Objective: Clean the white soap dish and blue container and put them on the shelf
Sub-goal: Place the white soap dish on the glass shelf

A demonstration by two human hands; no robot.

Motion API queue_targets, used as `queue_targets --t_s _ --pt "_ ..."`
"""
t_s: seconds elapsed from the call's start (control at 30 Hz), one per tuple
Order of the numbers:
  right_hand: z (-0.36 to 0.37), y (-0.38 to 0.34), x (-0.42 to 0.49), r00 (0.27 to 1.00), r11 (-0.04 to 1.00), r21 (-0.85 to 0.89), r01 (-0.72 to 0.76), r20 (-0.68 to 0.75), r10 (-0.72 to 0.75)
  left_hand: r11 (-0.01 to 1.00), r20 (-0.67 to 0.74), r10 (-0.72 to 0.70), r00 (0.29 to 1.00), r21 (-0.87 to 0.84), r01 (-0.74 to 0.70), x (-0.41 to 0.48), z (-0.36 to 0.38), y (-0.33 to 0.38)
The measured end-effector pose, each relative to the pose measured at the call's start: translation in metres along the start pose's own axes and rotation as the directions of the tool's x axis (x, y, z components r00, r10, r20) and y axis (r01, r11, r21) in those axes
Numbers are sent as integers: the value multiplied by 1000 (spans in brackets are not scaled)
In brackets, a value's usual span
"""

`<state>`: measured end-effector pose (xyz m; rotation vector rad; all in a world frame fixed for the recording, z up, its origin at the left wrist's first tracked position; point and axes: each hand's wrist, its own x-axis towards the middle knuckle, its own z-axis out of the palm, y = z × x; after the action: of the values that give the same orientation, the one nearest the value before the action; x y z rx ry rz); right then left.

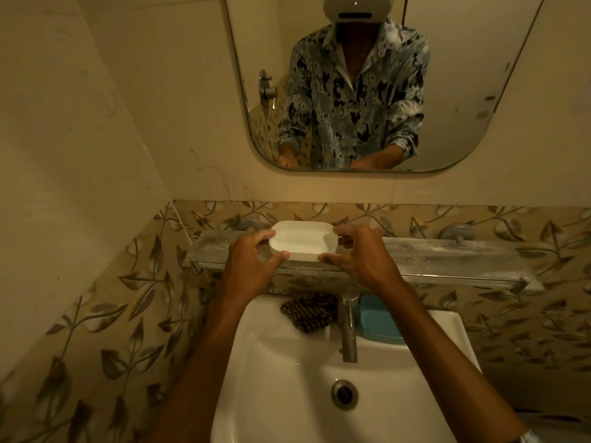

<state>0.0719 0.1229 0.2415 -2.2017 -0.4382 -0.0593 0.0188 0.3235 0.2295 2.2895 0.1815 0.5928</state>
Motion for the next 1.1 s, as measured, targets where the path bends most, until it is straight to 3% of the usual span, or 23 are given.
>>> queue_targets --t_s 0.57,0.63,0.7,0.8,0.9,0.97,1.1 --pt "-7 15 -13 999 997 -61 -42 4 42 1000 44 15 999 0 -15 -13 17 -3" --pt "-5 15 -19 1000 999 -49 20 -22 -21 999 48 37 998 -24 -36 -16 17 -2" --pt "-1 18 -33 981 991 -45 125 -143 -130 999 23 46 999 -2 -46 -21 17 -1" --pt "9 33 -67 892 942 -164 294 -306 -332 986 -142 162 977 49 -156 -40 18 -4" --pt "25 75 -98 880 911 -194 364 -249 -405 965 -296 263 918 72 -253 -71 29 -21" --pt "34 113 -110 916 925 -226 304 -196 -349 966 -231 258 938 64 -250 -91 45 -39" --pt "42 179 -115 989 906 -417 73 -88 -120 993 21 100 995 68 -101 -111 88 -84"
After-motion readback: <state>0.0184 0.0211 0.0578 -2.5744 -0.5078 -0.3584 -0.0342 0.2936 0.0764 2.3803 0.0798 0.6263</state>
